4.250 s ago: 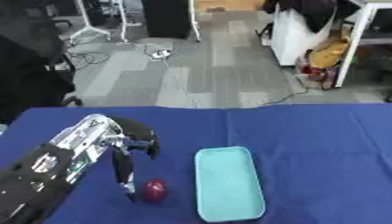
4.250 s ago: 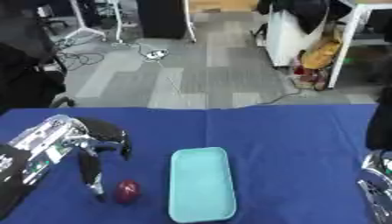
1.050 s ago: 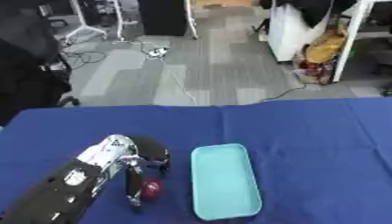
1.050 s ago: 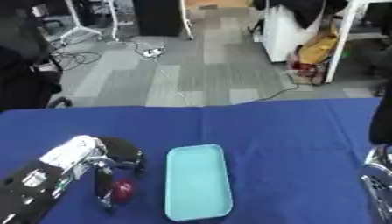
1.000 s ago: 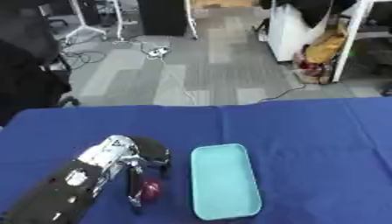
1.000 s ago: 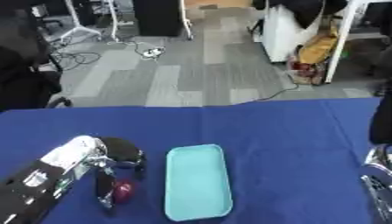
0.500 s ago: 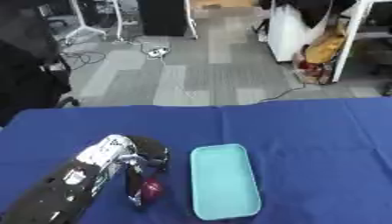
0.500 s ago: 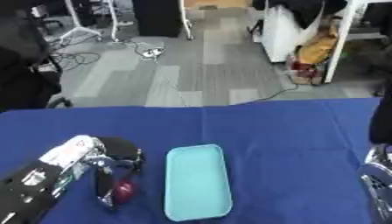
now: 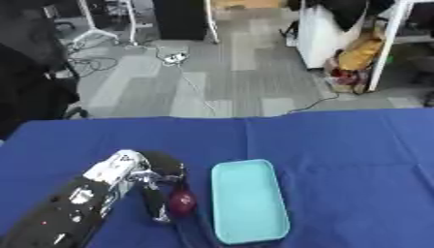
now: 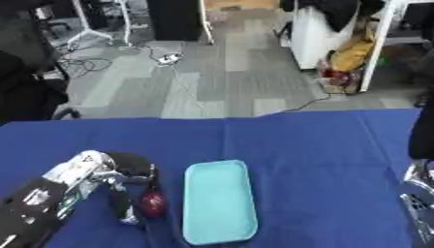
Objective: Pick up objects on the table and place them in the box.
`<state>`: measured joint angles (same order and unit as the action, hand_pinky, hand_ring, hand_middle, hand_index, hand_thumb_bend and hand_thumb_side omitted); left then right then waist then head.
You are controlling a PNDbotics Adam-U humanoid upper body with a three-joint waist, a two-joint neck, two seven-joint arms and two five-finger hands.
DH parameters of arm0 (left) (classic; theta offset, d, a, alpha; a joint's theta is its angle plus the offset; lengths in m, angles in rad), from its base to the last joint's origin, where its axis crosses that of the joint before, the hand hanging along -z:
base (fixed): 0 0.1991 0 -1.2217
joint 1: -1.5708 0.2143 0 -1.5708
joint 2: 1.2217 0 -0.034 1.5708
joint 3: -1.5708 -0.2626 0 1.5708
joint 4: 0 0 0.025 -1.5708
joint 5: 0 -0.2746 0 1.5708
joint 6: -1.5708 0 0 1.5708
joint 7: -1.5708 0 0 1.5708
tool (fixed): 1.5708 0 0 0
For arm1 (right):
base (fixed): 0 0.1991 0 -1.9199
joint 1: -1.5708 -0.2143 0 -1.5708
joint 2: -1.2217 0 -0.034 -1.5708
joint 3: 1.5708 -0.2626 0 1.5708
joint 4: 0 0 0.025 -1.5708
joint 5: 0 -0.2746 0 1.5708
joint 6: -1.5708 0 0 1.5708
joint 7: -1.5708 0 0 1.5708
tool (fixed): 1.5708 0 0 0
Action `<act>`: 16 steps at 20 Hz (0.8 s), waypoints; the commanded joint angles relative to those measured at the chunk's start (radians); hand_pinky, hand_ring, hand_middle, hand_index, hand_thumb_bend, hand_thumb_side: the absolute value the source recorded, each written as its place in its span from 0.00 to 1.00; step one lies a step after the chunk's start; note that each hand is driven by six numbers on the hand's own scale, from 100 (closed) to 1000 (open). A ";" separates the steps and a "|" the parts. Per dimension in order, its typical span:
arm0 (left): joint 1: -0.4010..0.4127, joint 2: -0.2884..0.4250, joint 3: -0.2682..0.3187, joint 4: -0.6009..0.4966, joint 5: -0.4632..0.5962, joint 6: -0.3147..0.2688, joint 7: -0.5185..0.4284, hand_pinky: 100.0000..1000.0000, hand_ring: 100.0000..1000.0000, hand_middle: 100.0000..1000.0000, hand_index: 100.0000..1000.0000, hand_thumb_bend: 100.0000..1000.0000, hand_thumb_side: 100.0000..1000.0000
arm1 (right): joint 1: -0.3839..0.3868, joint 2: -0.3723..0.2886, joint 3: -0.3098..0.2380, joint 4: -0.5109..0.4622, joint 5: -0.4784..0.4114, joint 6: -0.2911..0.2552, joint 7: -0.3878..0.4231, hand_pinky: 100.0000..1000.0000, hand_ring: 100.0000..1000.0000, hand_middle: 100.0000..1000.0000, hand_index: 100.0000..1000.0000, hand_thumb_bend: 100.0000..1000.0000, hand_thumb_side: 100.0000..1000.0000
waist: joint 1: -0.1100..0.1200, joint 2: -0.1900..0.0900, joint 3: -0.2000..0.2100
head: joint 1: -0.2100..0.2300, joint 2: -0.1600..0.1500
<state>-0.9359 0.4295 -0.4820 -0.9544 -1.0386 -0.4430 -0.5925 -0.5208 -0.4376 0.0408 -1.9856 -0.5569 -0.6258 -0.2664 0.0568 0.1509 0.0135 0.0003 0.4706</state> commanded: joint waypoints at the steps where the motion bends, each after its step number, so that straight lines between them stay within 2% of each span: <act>1: -0.014 0.012 -0.004 -0.017 -0.022 -0.005 -0.086 0.00 0.34 0.54 0.75 0.78 0.72 | -0.013 -0.007 -0.003 -0.014 -0.004 0.002 0.004 0.28 0.39 0.47 0.61 0.00 1.00 | -0.003 -0.015 -0.001 | 0.002 -0.005; 2: -0.017 0.013 -0.001 -0.021 -0.029 -0.006 -0.127 0.00 0.36 0.57 0.77 0.80 0.80 | -0.013 -0.007 -0.003 -0.014 -0.004 0.002 0.005 0.28 0.39 0.47 0.61 0.00 1.00 | -0.003 -0.015 -0.001 | 0.002 -0.005; 3: -0.020 0.012 0.004 -0.026 -0.027 -0.005 -0.168 0.00 0.35 0.56 0.75 0.78 0.87 | -0.012 -0.006 -0.003 -0.014 -0.005 0.002 0.005 0.28 0.39 0.47 0.61 0.00 1.00 | -0.003 -0.015 0.000 | 0.002 -0.006; 4: -0.023 0.013 0.011 -0.033 -0.017 -0.002 -0.197 0.00 0.34 0.54 0.73 0.74 0.90 | -0.012 -0.007 -0.003 -0.014 -0.005 0.002 0.005 0.28 0.39 0.47 0.61 0.00 1.00 | -0.003 -0.015 0.000 | 0.003 -0.005; 5: -0.027 0.014 0.018 -0.043 -0.003 0.005 -0.212 0.00 0.31 0.50 0.70 0.65 0.96 | -0.012 -0.007 -0.003 -0.014 -0.005 0.002 0.005 0.28 0.39 0.47 0.61 0.00 1.00 | -0.003 -0.016 0.000 | 0.003 -0.005; 7: -0.031 0.015 0.025 -0.068 0.024 0.026 -0.197 0.00 0.25 0.42 0.64 0.51 0.95 | -0.012 -0.007 -0.003 -0.014 -0.006 0.002 0.006 0.28 0.39 0.47 0.61 0.00 1.00 | -0.003 -0.016 0.000 | 0.004 -0.006; 8: -0.032 0.014 0.026 -0.078 0.032 0.037 -0.173 0.00 0.21 0.37 0.61 0.46 0.87 | -0.012 -0.007 -0.003 -0.014 -0.006 0.002 0.007 0.28 0.39 0.47 0.61 0.00 1.00 | -0.003 -0.016 -0.001 | 0.004 -0.006; 12: -0.031 0.007 0.004 -0.093 0.010 0.045 -0.098 0.00 0.16 0.30 0.56 0.55 0.63 | -0.014 -0.005 -0.003 -0.014 -0.008 0.002 0.007 0.28 0.39 0.47 0.61 0.00 1.00 | -0.003 -0.015 -0.004 | 0.007 -0.009; 13: -0.031 0.004 -0.001 -0.091 -0.004 0.041 -0.083 0.00 0.16 0.29 0.56 0.57 0.60 | -0.014 -0.005 -0.003 -0.014 -0.008 0.002 0.007 0.28 0.39 0.47 0.61 0.00 1.00 | -0.003 -0.015 -0.004 | 0.007 -0.010; 14: -0.030 0.001 -0.004 -0.088 -0.018 0.035 -0.069 0.00 0.16 0.30 0.56 0.56 0.62 | -0.015 -0.005 -0.003 -0.014 -0.009 0.003 0.007 0.28 0.39 0.47 0.61 0.00 1.00 | -0.003 -0.015 -0.005 | 0.008 -0.010; 15: -0.030 -0.002 -0.006 -0.084 -0.032 0.030 -0.059 0.00 0.15 0.28 0.55 0.59 0.56 | -0.015 -0.005 -0.003 -0.014 -0.009 0.003 0.008 0.28 0.39 0.47 0.61 0.00 1.00 | -0.003 -0.015 -0.005 | 0.008 -0.010; 16: -0.029 -0.004 -0.008 -0.078 -0.045 0.024 -0.051 0.00 0.15 0.28 0.54 0.59 0.56 | -0.015 -0.004 -0.003 -0.014 -0.009 0.003 0.008 0.28 0.39 0.47 0.61 0.00 1.00 | -0.003 -0.015 -0.005 | 0.008 -0.009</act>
<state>-0.9463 0.4159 -0.4908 -1.0253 -1.0654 -0.4108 -0.6549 -0.5208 -0.4375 0.0409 -1.9856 -0.5627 -0.6243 -0.2641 0.0568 0.1509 0.0083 0.0005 0.4699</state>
